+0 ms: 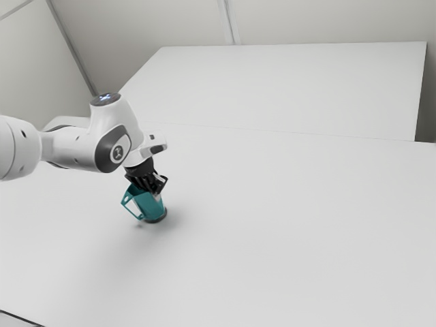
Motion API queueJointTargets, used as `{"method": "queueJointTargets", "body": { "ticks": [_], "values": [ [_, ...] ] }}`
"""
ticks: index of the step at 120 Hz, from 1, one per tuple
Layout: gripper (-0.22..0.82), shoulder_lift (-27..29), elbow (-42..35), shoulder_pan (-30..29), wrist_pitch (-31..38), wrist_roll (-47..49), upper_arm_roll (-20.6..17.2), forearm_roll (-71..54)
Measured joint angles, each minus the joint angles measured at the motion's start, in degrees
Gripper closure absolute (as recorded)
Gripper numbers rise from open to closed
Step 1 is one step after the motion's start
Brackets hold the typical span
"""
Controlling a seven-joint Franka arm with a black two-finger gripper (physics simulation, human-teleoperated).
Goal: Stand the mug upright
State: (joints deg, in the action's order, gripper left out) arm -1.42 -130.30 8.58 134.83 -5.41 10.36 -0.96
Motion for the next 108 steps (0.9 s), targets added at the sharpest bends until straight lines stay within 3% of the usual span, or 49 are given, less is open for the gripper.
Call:
{"method": "queueJointTargets", "body": {
  "ticks": [16,40,55,93,108],
  "values": [
    [0.67,-0.51,0.03,0.26,0.42,0.76,-0.07,0.21],
    [0.33,-0.12,0.7,0.75,0.49,1.56,-0.11,0.32],
    [0.19,0.36,4.37,0.4,-1.72,1.97,-0.64,0.33],
    [0.06,2.26,23.7,0.0,-17.06,2.89,-1.74,0.36],
    [0.04,1.94,32.2,-2.99,-23.84,2.74,-4.6,0.29]
  ]
}}
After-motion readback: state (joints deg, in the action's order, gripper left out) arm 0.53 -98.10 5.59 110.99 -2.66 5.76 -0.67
